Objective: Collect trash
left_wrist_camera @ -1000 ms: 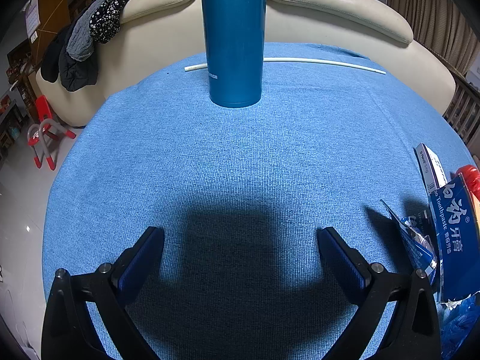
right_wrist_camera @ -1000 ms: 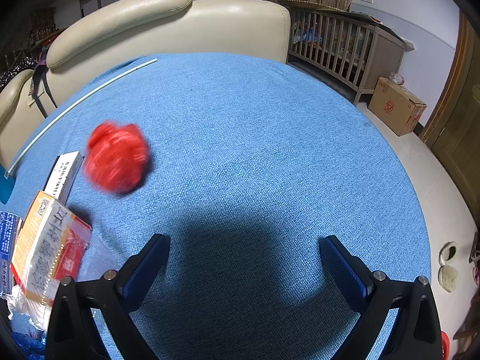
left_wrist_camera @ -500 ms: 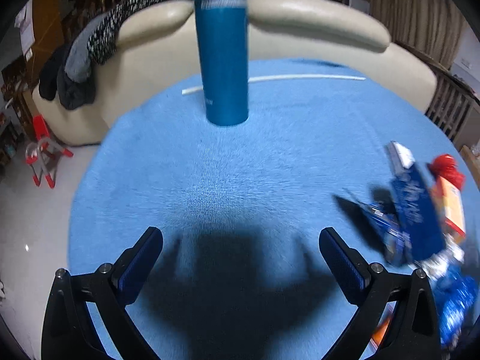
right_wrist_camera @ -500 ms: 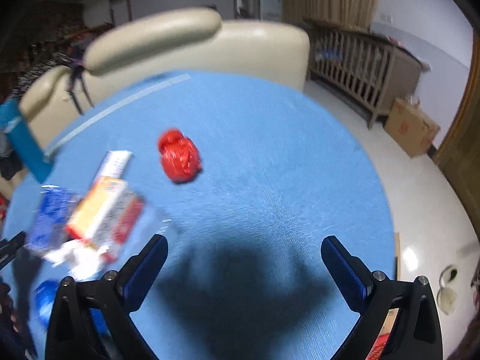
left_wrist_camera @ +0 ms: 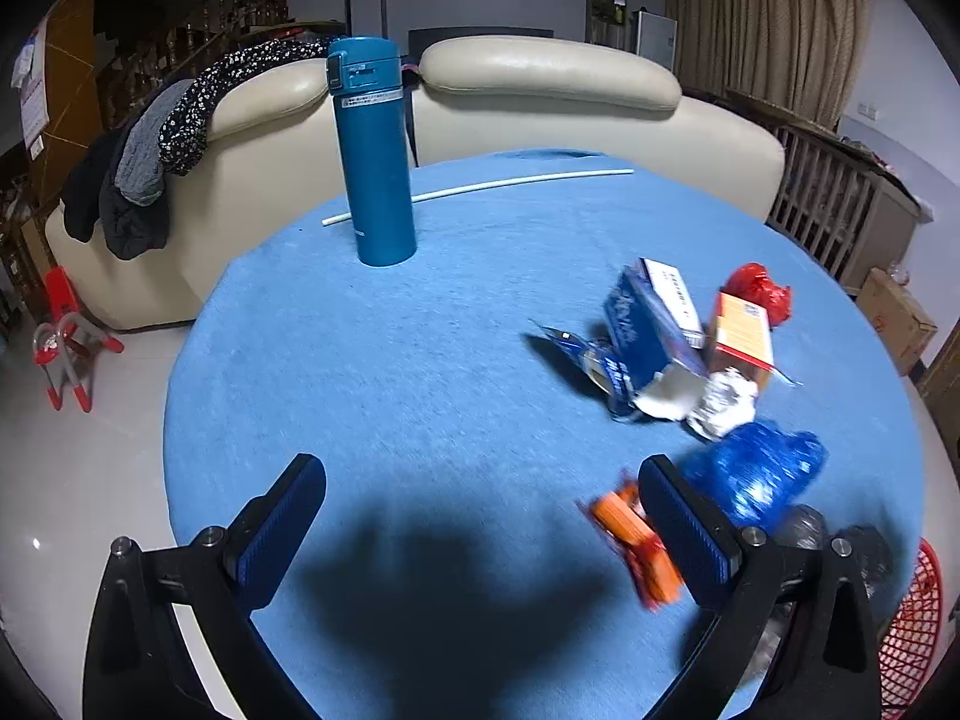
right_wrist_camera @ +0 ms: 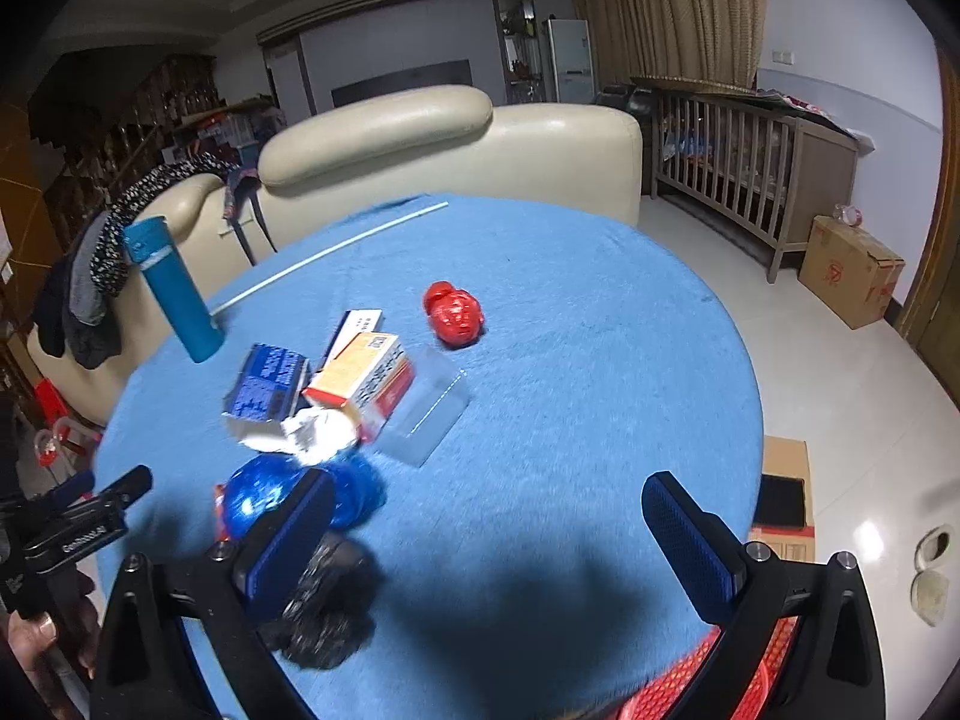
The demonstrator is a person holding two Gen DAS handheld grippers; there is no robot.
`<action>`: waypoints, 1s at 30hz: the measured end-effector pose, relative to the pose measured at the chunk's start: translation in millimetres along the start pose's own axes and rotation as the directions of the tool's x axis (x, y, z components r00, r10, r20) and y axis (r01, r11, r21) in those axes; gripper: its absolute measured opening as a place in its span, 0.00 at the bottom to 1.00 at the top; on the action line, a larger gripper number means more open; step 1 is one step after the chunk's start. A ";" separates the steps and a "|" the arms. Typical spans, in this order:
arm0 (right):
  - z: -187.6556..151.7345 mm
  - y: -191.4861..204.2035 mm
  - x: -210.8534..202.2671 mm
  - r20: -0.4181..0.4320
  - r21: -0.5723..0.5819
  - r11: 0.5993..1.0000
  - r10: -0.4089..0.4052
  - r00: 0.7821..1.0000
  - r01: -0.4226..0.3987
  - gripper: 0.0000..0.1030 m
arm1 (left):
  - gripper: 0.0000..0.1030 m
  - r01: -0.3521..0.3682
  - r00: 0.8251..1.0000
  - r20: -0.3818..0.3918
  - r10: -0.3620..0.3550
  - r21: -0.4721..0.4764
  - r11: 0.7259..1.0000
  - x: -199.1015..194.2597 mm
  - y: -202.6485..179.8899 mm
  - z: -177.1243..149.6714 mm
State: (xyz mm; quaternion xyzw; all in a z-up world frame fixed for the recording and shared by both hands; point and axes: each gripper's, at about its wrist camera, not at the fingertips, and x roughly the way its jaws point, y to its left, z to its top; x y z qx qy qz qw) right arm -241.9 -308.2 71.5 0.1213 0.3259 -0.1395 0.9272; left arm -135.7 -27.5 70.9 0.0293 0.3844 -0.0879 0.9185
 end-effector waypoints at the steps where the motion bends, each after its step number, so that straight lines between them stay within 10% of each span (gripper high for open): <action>1: -1.9 0.1 -5.4 0.005 0.005 1.000 0.002 1.000 -0.002 1.00 | 1.00 0.004 1.000 0.004 -0.004 -0.003 1.000 -4.0 -1.0 -1.3; 30: -21.9 7.1 -36.4 0.049 0.031 0.999 0.018 0.999 -0.019 1.00 | 1.00 0.030 0.996 0.083 -0.031 0.013 0.999 -52.0 -10.9 -8.4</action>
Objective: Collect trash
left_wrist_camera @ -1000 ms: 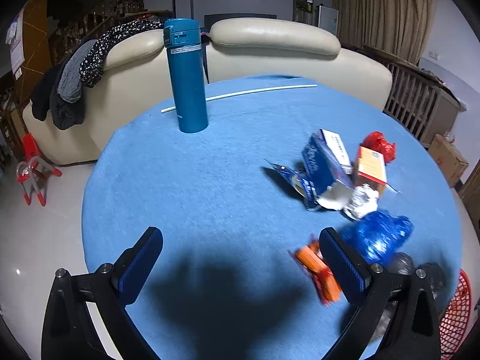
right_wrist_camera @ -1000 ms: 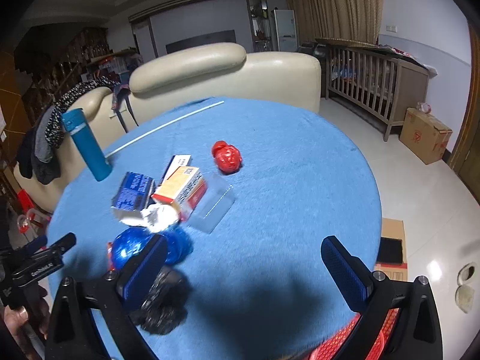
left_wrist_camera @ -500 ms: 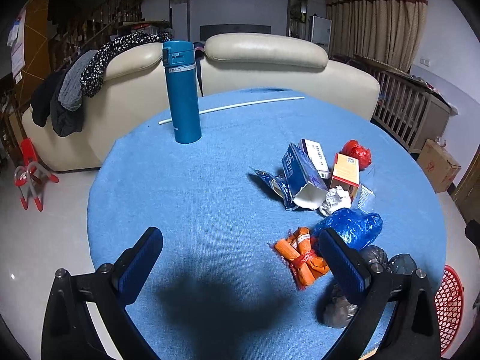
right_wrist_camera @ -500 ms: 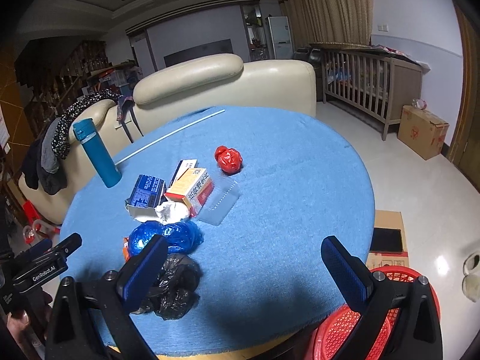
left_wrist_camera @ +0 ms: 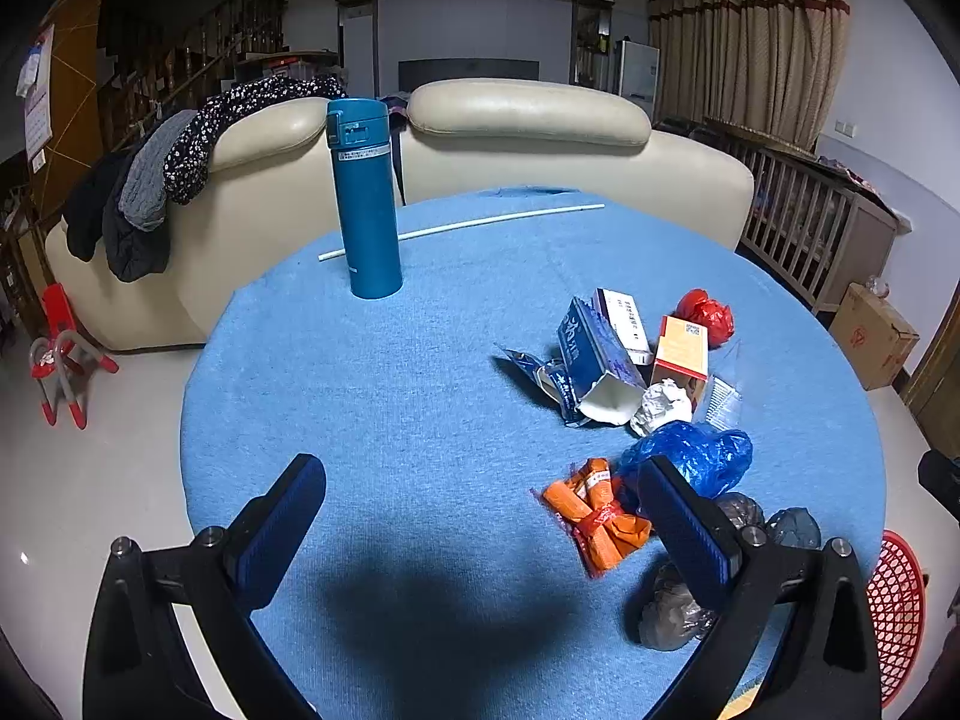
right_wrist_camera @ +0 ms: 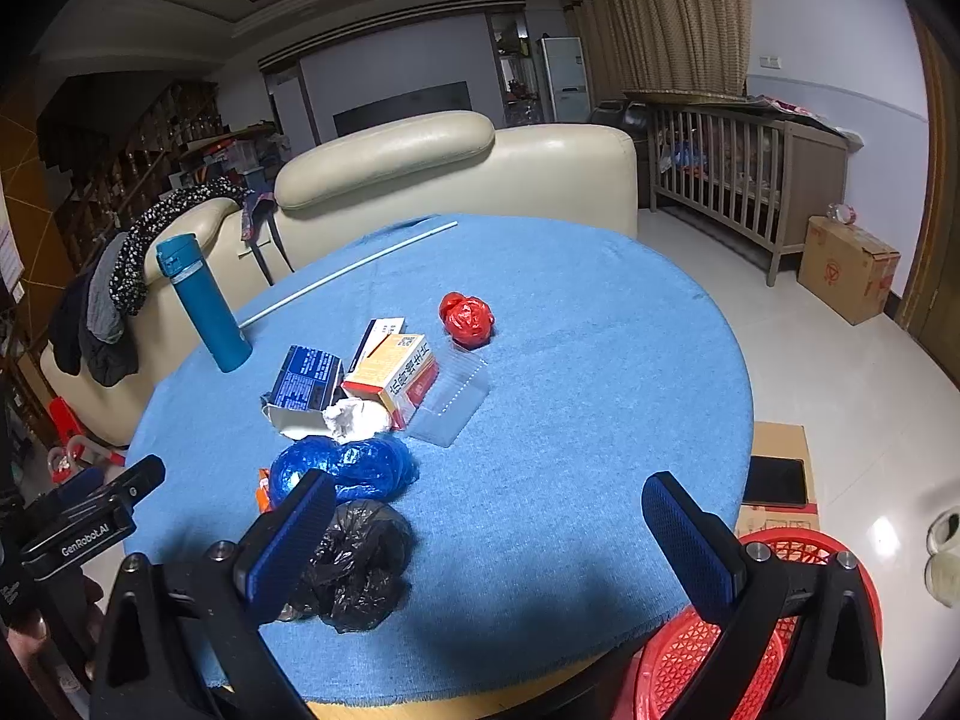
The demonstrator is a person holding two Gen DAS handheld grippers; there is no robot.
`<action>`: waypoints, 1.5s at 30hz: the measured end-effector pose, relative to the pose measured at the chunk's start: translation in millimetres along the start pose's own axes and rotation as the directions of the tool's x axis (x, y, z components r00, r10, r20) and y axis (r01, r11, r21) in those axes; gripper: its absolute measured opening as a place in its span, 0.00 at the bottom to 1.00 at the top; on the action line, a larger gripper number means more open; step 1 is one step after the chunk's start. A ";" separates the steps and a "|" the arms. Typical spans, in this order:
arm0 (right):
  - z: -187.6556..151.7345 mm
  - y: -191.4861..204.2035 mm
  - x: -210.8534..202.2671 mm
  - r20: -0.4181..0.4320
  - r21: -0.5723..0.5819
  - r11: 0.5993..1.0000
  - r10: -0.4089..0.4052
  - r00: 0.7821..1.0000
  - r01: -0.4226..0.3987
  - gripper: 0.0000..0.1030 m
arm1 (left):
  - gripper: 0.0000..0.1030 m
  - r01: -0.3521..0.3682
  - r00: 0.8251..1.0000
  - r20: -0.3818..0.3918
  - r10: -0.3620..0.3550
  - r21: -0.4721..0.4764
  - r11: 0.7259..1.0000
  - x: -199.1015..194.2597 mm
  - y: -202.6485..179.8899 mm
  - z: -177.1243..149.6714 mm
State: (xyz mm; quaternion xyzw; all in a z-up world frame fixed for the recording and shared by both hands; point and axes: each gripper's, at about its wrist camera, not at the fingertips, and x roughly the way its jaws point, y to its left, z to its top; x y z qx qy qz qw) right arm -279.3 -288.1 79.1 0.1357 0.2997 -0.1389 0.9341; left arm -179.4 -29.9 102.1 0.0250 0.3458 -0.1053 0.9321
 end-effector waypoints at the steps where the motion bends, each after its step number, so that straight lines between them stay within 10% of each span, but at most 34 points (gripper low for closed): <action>1: 0.1 -0.8 -0.7 0.001 0.002 1.000 -0.001 1.000 0.001 1.00 | 1.00 0.000 1.000 0.002 0.000 0.000 1.000 -1.0 -0.5 -0.3; 45: -7.8 -7.5 -4.3 0.001 0.011 0.999 -0.050 0.999 0.050 1.00 | 1.00 0.025 0.999 0.026 -0.026 0.040 0.999 -13.8 -19.1 -3.0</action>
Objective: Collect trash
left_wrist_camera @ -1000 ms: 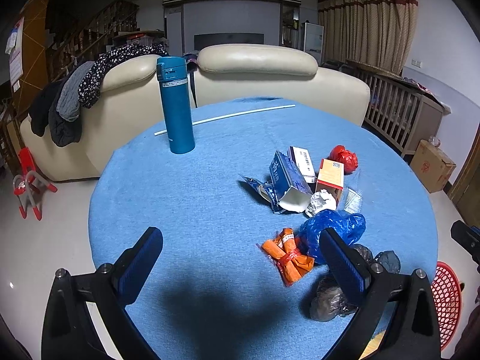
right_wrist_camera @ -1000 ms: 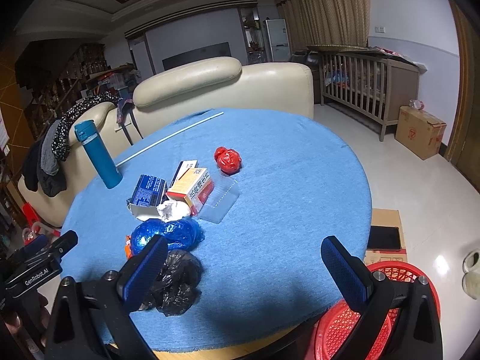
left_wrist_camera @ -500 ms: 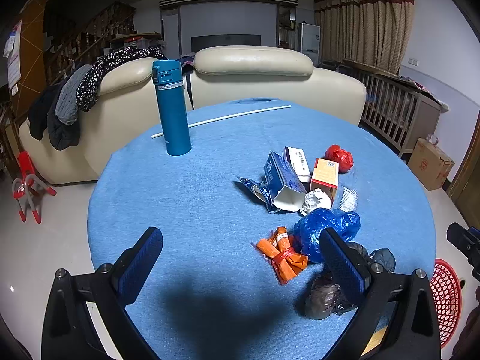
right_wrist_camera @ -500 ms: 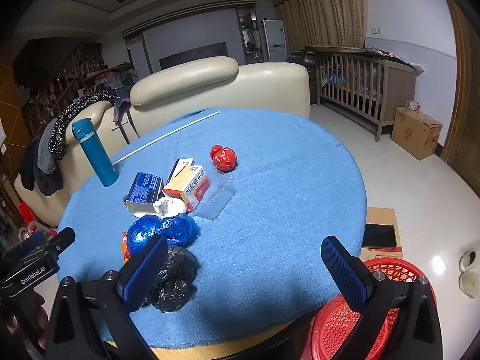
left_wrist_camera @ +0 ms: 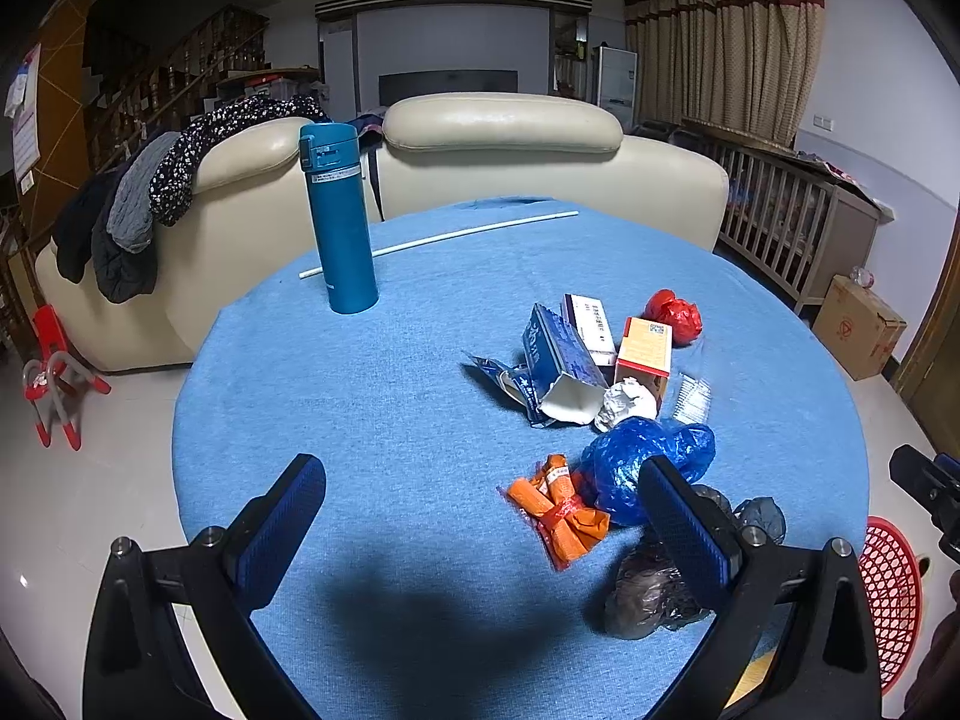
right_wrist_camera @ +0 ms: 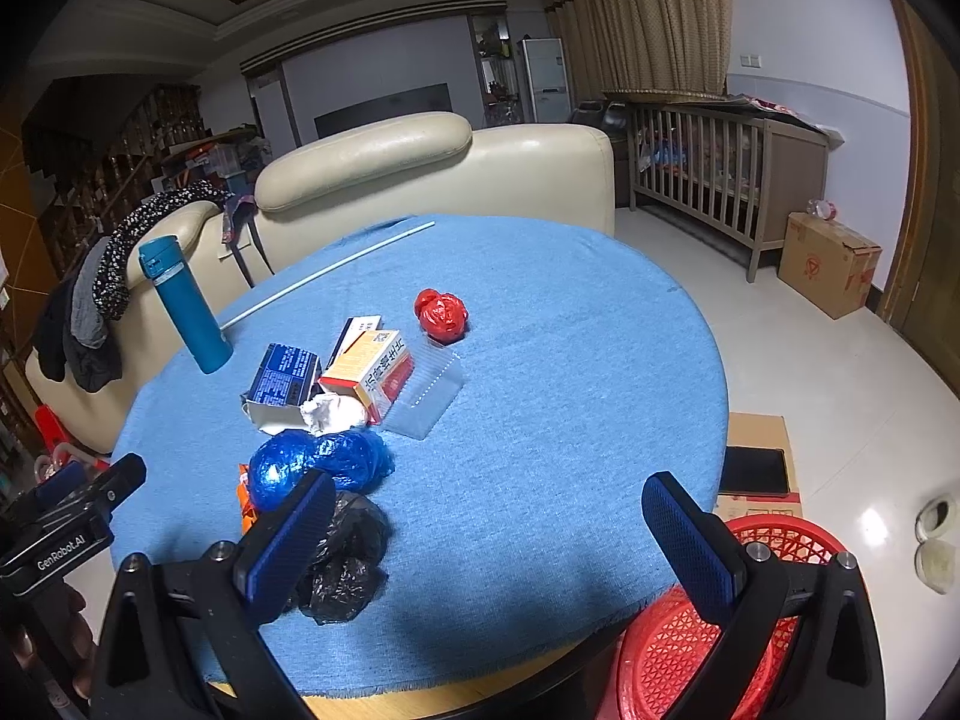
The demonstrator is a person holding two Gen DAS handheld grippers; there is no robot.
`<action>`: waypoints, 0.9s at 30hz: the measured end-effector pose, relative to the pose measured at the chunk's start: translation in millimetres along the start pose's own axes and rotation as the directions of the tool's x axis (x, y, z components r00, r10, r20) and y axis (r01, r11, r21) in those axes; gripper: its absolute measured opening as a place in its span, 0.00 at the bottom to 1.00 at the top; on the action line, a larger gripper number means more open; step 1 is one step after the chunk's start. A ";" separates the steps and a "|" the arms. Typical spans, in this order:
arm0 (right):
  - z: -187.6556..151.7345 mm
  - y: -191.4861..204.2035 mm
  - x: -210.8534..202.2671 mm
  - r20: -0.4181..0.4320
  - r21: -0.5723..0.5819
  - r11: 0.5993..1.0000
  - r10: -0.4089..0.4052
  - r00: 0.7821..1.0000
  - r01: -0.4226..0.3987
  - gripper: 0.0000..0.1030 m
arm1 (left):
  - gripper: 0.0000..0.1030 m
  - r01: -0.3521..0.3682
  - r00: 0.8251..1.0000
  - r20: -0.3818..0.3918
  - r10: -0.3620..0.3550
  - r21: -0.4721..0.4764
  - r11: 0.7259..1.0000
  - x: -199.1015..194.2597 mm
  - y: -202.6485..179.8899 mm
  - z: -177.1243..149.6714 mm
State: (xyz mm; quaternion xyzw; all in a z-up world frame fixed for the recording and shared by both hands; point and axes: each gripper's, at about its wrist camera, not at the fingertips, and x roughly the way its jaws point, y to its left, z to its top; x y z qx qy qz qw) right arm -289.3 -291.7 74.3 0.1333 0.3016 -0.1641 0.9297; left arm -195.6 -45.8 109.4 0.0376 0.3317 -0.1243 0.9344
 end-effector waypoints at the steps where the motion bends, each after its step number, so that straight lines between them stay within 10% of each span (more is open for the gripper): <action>1: 0.0 0.4 -0.1 0.000 -0.001 1.000 0.000 1.000 0.000 1.00 | 1.00 0.001 1.000 0.000 -0.001 0.001 1.000 -0.1 -0.4 0.0; 18: -11.7 -6.1 6.6 -0.031 0.004 1.000 0.005 0.999 -0.005 1.00 | 1.00 0.011 1.000 -0.026 -0.012 -0.019 1.000 8.4 6.7 -10.8; 27: -45.1 26.2 37.5 -0.190 -0.061 0.975 0.199 0.961 -0.214 1.00 | 1.00 0.001 0.995 -0.100 -0.007 -0.061 0.998 31.4 32.6 -38.0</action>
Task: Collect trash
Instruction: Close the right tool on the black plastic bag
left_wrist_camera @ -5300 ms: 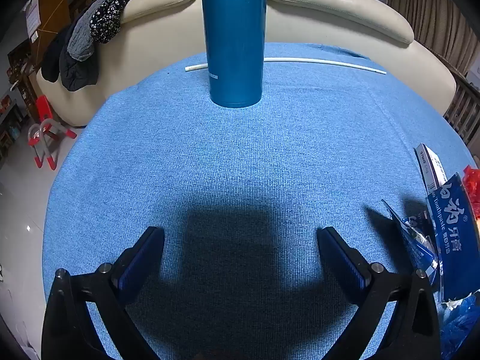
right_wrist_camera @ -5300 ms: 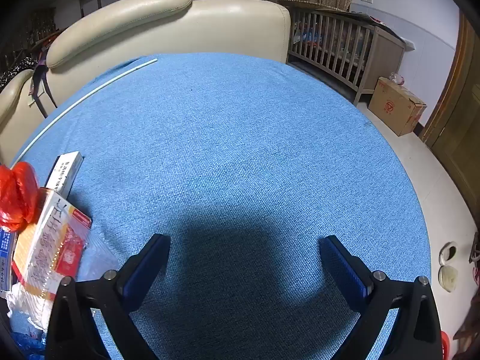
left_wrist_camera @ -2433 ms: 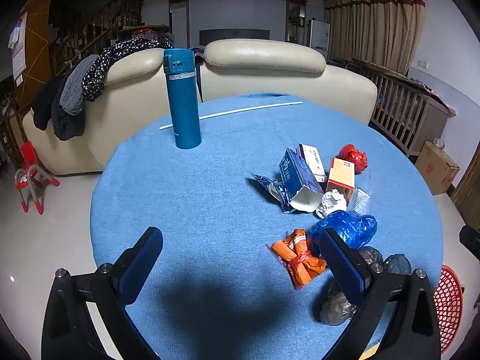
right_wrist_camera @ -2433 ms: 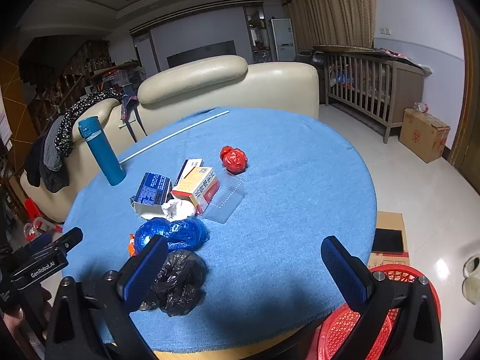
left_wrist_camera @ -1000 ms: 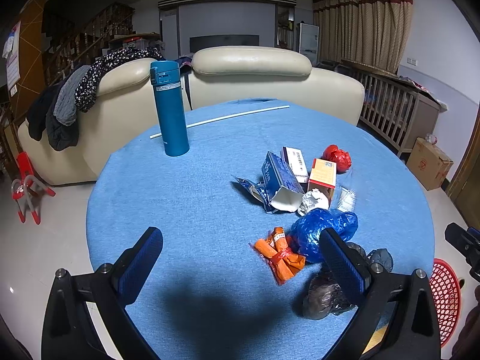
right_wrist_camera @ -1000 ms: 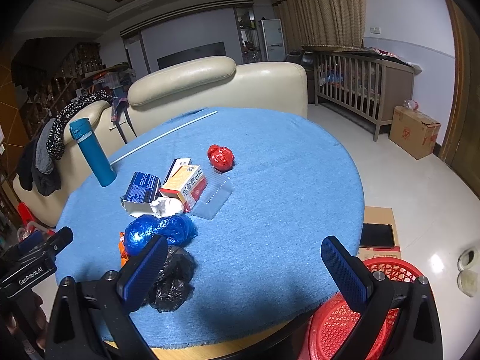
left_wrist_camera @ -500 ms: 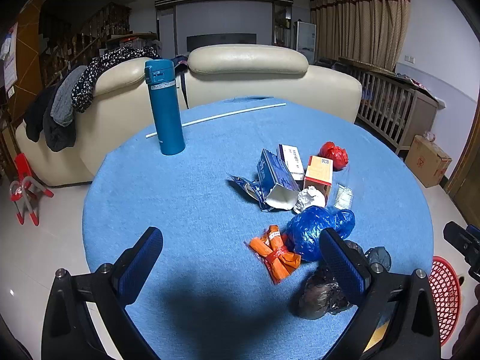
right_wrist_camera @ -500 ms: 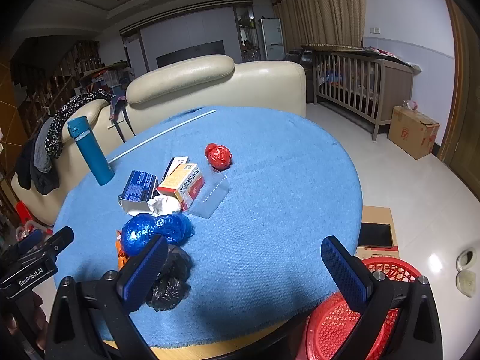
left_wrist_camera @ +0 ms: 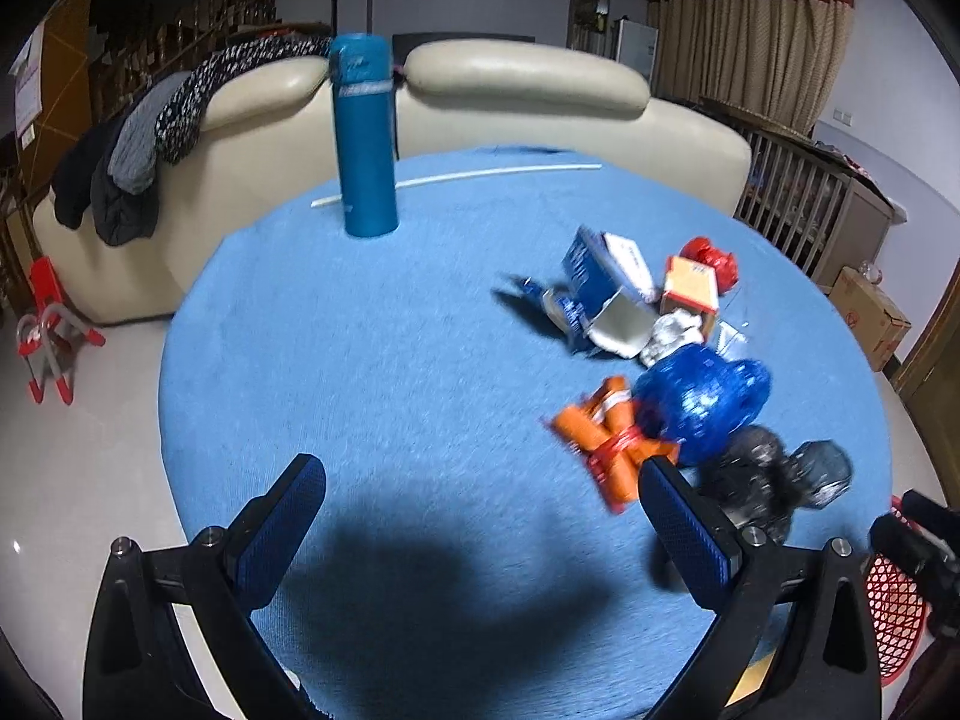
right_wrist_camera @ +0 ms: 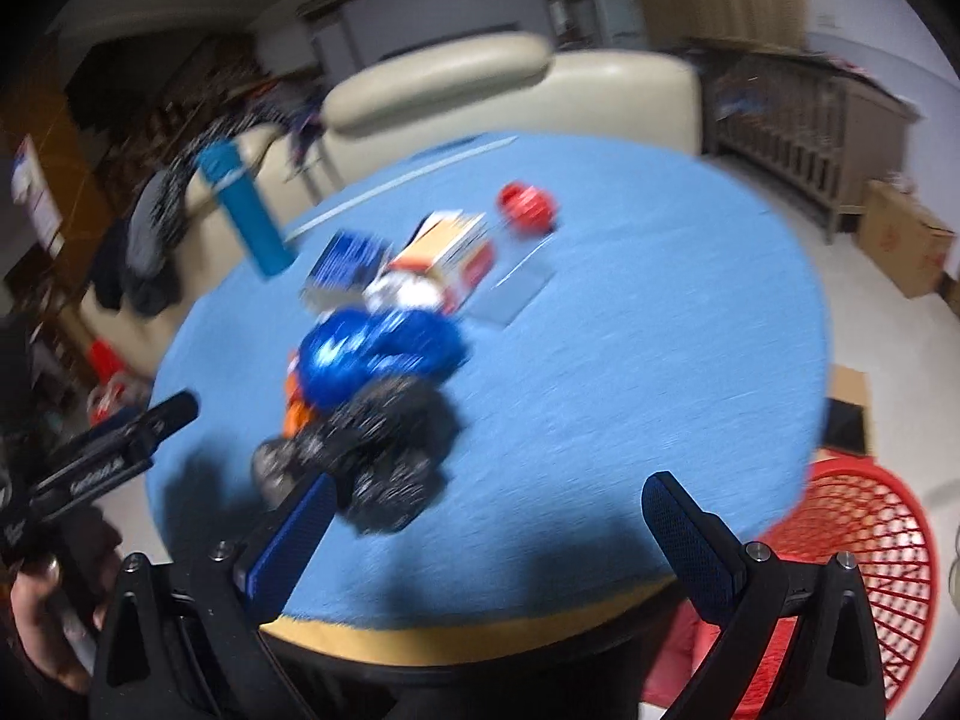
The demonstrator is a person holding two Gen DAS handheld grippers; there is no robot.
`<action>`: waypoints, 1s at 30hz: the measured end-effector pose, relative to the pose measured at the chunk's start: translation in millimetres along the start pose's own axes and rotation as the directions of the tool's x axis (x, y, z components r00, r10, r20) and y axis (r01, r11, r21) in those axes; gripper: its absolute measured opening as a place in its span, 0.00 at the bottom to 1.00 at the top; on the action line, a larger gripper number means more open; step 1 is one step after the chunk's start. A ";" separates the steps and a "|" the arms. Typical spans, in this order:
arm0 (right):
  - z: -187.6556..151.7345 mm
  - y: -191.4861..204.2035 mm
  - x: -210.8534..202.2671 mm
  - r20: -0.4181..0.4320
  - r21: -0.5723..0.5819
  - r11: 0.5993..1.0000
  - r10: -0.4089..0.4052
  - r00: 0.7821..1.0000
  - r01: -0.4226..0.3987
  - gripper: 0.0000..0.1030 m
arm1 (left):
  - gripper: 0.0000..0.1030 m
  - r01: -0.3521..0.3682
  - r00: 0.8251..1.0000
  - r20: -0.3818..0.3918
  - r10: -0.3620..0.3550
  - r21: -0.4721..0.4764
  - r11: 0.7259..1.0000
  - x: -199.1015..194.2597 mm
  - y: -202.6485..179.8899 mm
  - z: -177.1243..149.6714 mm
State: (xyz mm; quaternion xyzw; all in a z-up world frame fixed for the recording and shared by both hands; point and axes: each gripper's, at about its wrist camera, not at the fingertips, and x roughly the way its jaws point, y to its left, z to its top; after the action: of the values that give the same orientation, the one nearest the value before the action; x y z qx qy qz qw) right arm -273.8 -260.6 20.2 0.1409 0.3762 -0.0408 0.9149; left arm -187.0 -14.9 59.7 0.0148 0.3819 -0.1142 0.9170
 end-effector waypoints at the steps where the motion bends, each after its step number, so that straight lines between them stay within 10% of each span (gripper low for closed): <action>1: -0.5 3.2 5.3 -0.014 -0.002 1.000 0.020 1.000 -0.020 1.00 | 1.00 -0.003 1.000 -0.004 0.002 -0.008 1.000 1.7 3.8 -1.5; 17: 10.4 52.9 96.8 -0.165 0.051 0.996 0.084 0.983 -0.076 1.00 | 1.00 -0.042 0.999 -0.022 0.040 -0.092 0.995 17.3 43.5 -1.1; 21: 11.1 42.1 91.9 -0.146 0.098 0.983 0.166 0.975 -0.153 0.53 | 1.00 -0.034 0.999 -0.040 0.031 -0.082 0.996 26.3 38.2 0.4; 30: 9.7 6.2 77.5 -0.102 0.202 0.954 0.244 0.964 -0.220 0.44 | 1.00 0.025 0.997 -0.067 -0.025 -0.005 1.000 39.8 -5.6 11.9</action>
State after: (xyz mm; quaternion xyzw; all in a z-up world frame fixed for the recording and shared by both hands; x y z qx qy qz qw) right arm -210.8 -255.0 -26.0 0.2727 0.4082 0.0406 0.8703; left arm -152.8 -29.7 40.5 0.0121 0.4127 -0.1244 0.9023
